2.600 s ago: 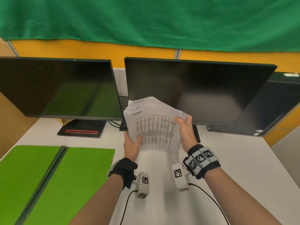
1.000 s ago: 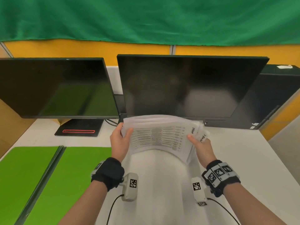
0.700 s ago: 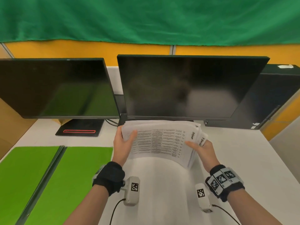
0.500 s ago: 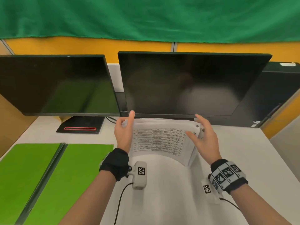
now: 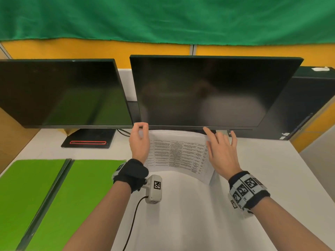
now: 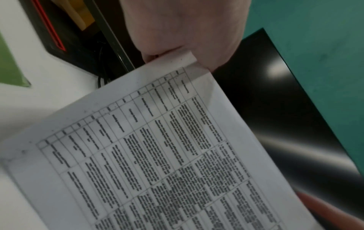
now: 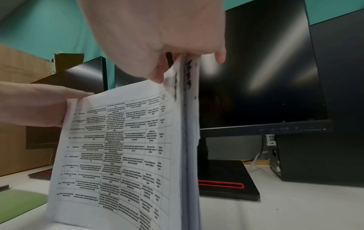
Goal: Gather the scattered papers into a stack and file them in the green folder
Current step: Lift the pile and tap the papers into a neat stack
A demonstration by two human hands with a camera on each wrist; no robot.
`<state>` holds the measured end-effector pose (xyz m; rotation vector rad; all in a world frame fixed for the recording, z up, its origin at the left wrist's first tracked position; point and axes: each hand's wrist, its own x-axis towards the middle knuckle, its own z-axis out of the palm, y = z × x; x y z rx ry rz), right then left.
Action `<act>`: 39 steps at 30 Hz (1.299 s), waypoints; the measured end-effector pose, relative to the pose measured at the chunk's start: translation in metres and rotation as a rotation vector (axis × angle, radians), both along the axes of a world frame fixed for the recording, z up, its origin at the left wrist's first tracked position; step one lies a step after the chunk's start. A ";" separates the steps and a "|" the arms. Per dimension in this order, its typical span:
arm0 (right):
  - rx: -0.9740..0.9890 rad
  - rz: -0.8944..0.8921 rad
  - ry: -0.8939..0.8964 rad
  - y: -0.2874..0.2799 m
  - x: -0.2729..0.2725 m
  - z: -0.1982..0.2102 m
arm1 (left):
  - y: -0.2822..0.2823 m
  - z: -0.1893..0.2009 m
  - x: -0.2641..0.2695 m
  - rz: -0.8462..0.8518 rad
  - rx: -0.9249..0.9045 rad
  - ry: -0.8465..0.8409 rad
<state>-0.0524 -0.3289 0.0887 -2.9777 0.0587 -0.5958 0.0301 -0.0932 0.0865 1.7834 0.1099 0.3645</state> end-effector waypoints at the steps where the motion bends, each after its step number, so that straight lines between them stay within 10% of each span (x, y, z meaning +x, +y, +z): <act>1: -0.021 0.006 0.013 0.000 0.001 -0.001 | 0.001 -0.002 0.002 -0.014 0.030 0.001; 5: -0.014 -0.024 0.022 -0.003 0.001 0.001 | 0.008 -0.002 0.008 -0.023 0.261 0.045; 10: -0.008 -0.044 0.051 -0.002 0.006 0.000 | -0.017 0.010 0.000 -0.162 1.175 -0.214; 14: -0.018 -0.061 0.083 -0.002 0.006 0.003 | -0.071 0.019 -0.016 -0.597 1.331 -0.242; 22: 0.111 -0.169 0.075 -0.009 0.002 0.000 | -0.088 0.033 -0.018 -0.594 1.445 -0.098; 26: 0.679 -0.306 -0.067 -0.021 -0.008 -0.016 | -0.061 0.049 -0.016 -0.517 1.304 -0.106; 31: 1.461 -0.332 0.213 -0.018 -0.012 -0.023 | -0.001 0.046 0.002 -0.484 0.398 0.202; 35: 1.684 -0.022 0.536 -0.005 -0.004 -0.009 | 0.008 0.022 -0.014 -0.464 0.006 0.359; 39: 1.559 0.038 0.393 0.017 0.007 0.002 | -0.013 0.006 -0.038 -0.214 -0.001 0.154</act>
